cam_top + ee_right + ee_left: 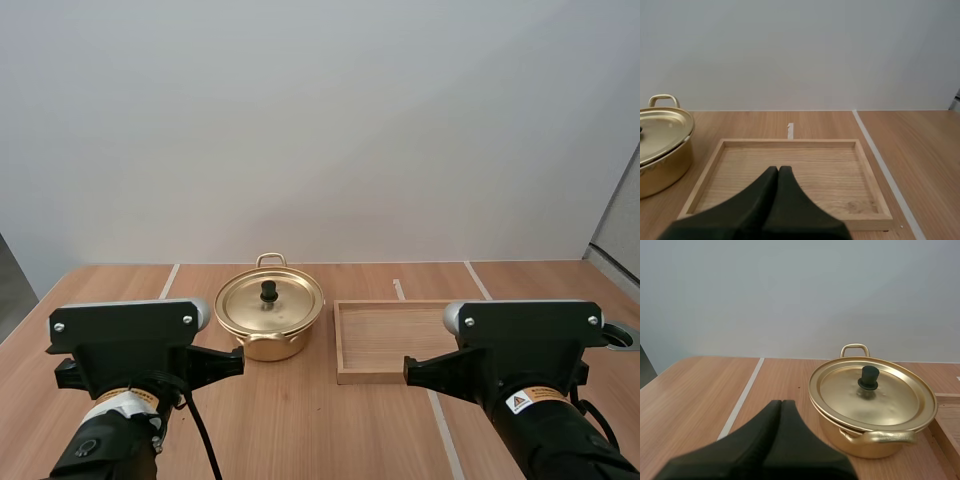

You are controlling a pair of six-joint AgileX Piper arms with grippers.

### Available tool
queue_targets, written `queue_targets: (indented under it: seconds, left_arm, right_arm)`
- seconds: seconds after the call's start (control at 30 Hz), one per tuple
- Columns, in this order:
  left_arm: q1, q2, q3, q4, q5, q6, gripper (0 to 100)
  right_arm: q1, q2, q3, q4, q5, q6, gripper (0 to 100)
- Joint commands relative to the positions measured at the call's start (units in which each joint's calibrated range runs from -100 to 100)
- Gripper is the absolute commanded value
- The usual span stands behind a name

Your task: Open the pot, put the pineapple inside, and close it

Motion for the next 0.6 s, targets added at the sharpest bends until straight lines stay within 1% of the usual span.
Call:
queue_targets:
  seconds: [0.0,0.07,0.17,0.3,0.57]
  left_arm:
    - [0.11,-0.3,0.1,0.3,-0.8,-0.6,0]
    - [0.11,-0.3,0.1,0.3,-0.8,-0.6,0]
    - [0.11,-0.3,0.1,0.3,-0.8,-0.6,0]
    - [0.11,-0.3,0.1,0.3,-0.8,-0.6,0]
    - [0.11,-0.3,0.1,0.3,-0.8,-0.6,0]
  right_arm:
    - [2.9,-0.4,1.7,-6.0,-0.9,6.0,0]
    - [4.1,-0.4,2.7,-10.5,-1.1,11.6,0]
    - [4.6,-0.4,3.8,-13.2,-1.1,15.3,0]
    - [4.6,-0.4,5.4,-12.5,-2.1,15.5,0]
    - [4.6,-0.4,5.4,-12.0,-3.2,15.6,0]
